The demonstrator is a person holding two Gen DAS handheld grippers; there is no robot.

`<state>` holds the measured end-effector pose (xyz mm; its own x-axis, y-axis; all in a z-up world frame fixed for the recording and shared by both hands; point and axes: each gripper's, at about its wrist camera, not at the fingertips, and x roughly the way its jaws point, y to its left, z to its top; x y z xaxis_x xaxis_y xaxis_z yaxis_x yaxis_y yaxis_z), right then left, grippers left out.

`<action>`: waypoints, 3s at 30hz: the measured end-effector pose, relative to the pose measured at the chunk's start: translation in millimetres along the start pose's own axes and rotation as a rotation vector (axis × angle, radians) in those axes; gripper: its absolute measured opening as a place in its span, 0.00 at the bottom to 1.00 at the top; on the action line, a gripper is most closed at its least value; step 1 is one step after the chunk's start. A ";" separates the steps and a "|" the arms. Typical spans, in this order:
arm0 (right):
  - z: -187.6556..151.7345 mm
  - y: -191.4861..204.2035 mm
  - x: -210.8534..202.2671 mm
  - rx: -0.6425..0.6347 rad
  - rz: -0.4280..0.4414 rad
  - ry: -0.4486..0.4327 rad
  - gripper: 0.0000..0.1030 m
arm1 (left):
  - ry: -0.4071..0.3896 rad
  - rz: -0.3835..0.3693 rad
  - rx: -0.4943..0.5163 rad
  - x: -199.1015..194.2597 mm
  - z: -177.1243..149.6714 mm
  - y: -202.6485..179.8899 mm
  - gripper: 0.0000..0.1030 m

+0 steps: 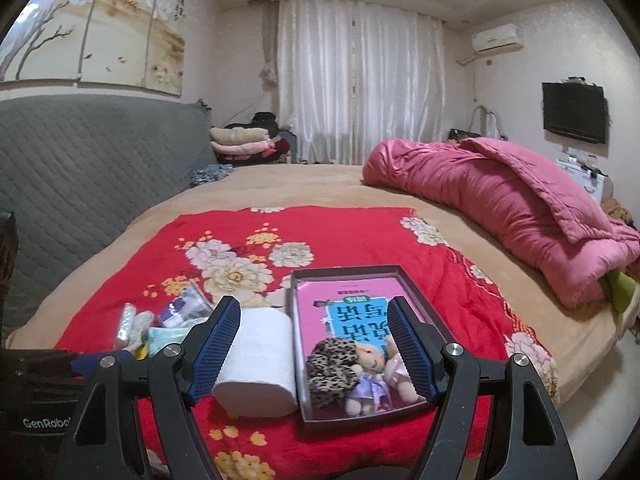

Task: Organize soft objects
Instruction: 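Move both open tools back from the tray toward the pile of soft items, then grasp the green tissue pack with the left tool while the right tool grasps the bagged green sponge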

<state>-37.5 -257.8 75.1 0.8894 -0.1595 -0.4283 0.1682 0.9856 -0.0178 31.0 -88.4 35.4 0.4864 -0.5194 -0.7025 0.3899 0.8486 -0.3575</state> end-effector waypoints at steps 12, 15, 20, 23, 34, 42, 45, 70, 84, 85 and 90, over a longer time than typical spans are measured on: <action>-3.9 34.4 3.6 -0.084 0.073 0.023 0.75 | -0.017 0.050 -0.046 -1.9 -2.0 34.3 0.57; -5.6 42.7 7.8 -0.104 0.085 0.032 0.75 | -0.012 0.048 -0.076 -0.2 -1.3 46.9 0.57; -8.9 53.5 17.6 -0.123 0.101 0.062 0.75 | 0.015 0.048 -0.143 5.7 -6.0 74.0 0.57; -11.3 59.7 22.4 -0.143 0.110 0.073 0.75 | 0.020 0.057 -0.158 6.4 -7.0 84.6 0.57; -22.8 82.8 38.0 -0.234 0.150 0.118 0.75 | 0.022 0.076 -0.303 8.2 -6.0 145.2 0.57; -28.4 91.2 48.3 -0.264 0.163 0.141 0.75 | 0.031 0.108 -0.328 16.3 -4.3 164.2 0.57; -30.4 95.0 51.7 -0.279 0.168 0.144 0.75 | 0.034 0.119 -0.338 20.9 -3.9 171.5 0.57; -58.5 138.6 88.8 -0.347 0.305 0.267 0.75 | 0.041 -0.012 -0.613 85.3 20.5 266.4 0.57; -67.2 160.2 134.3 -0.528 0.376 0.417 0.75 | 0.056 -0.067 -0.606 104.2 29.3 270.9 0.57; -66.6 161.8 136.7 -0.545 0.373 0.419 0.75 | 0.058 -0.066 -0.604 105.6 29.9 270.8 0.57; -69.5 178.8 153.5 -0.720 0.363 0.475 0.75 | 0.058 -0.064 -0.593 109.6 31.7 270.1 0.57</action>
<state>99.5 -102.2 -56.6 0.5424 0.0480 -0.8387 -0.5308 0.7934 -0.2978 214.5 80.8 -118.7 0.4268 -0.5789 -0.6948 -0.0943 0.7356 -0.6709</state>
